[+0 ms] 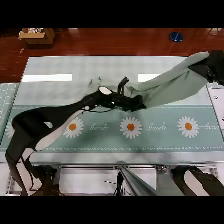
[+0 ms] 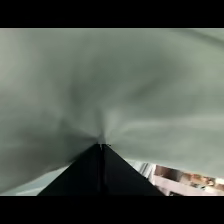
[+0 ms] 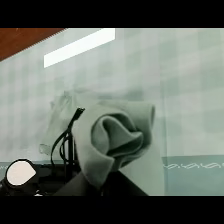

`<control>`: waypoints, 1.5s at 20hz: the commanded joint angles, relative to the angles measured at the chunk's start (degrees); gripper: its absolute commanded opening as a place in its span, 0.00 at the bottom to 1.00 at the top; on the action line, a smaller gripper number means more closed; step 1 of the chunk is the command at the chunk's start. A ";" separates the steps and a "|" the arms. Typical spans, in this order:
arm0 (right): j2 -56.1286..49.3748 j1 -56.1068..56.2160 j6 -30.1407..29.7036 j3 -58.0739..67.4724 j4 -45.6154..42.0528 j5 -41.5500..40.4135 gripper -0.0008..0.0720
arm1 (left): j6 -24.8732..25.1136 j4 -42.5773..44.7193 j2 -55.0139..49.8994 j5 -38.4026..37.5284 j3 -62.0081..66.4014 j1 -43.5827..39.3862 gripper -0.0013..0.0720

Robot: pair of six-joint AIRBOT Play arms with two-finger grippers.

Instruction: Fold the shirts.

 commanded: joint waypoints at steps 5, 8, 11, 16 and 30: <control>3.08 -0.02 1.51 0.02 -14.36 3.50 0.04 | 8.37 -6.10 3.76 1.68 -0.13 4.85 0.05; 1.53 0.96 -0.35 0.02 -16.52 2.03 0.04 | 9.40 4.74 12.48 -4.90 -0.11 15.85 0.05; -2.84 9.55 0.11 0.02 -16.41 -7.28 0.04 | 9.38 13.40 22.27 -14.47 -0.11 28.06 0.05; -17.55 28.61 5.97 0.02 -16.06 -29.11 0.04 | 9.18 16.48 36.96 -29.68 -0.11 46.93 0.06; -43.01 50.38 9.64 0.04 2.84 -59.43 0.05 | 9.14 16.46 49.46 -43.80 -1.05 54.05 0.06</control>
